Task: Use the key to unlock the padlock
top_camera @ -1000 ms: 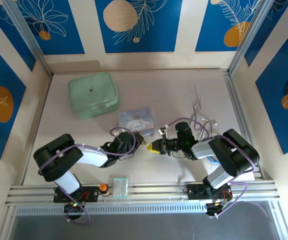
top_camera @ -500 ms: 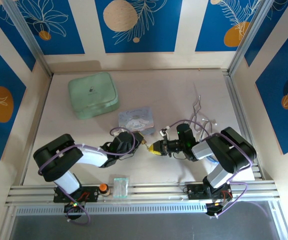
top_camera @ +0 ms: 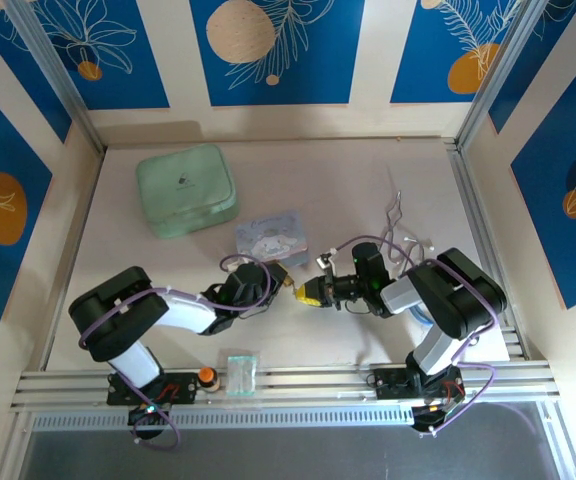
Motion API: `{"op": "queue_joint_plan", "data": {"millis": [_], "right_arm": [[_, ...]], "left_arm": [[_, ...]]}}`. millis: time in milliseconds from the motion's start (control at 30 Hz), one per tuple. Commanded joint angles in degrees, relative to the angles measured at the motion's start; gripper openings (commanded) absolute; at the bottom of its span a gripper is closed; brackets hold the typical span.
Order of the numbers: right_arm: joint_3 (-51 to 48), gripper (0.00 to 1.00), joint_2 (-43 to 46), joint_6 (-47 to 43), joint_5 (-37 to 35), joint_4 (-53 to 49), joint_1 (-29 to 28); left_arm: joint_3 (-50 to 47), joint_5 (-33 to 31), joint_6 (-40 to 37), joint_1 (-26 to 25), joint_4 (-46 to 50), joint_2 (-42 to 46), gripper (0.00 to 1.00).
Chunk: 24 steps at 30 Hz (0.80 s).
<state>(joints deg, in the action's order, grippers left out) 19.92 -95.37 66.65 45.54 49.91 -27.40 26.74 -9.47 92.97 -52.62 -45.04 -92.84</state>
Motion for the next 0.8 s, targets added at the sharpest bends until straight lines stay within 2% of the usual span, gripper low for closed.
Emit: {"op": "queue_joint_plan", "data": {"millis": [0, 233, 367, 400, 533, 667, 767], "right_arm": [[0.8, 0.00, -0.4, 0.3, 1.0, 2.2, 0.5], [0.7, 0.00, -0.1, 0.4, 1.8, 2.2, 0.5], [0.0, 0.00, 1.5, -1.1, 1.5, -0.8, -0.1], [-0.2, 0.00, 1.9, -1.7, 1.7, -1.9, -0.1], [0.3, 0.00, 2.1, -4.9, 2.4, -7.0, -0.3], [0.9, 0.00, 2.8, -7.6, 2.0, -11.4, -0.8], [1.9, 0.00, 4.6, -11.3, -0.1, -18.2, -1.5]], "left_arm": [[1.1, 2.8, 2.4, -0.5, -2.9, 0.2, 0.00], [0.3, 2.5, 2.3, -0.6, -2.2, 0.4, 0.00], [0.0, 1.3, 1.6, -0.5, -2.0, -0.5, 0.01], [0.2, 1.3, 1.1, -0.5, -1.9, -0.8, 0.04], [1.0, 1.7, -0.4, -0.6, -1.5, -1.7, 0.04], [1.8, 1.2, -3.0, -0.8, 4.9, -0.6, 0.20], [0.3, 0.3, -2.9, -0.9, 5.3, 0.0, 0.29]]}}
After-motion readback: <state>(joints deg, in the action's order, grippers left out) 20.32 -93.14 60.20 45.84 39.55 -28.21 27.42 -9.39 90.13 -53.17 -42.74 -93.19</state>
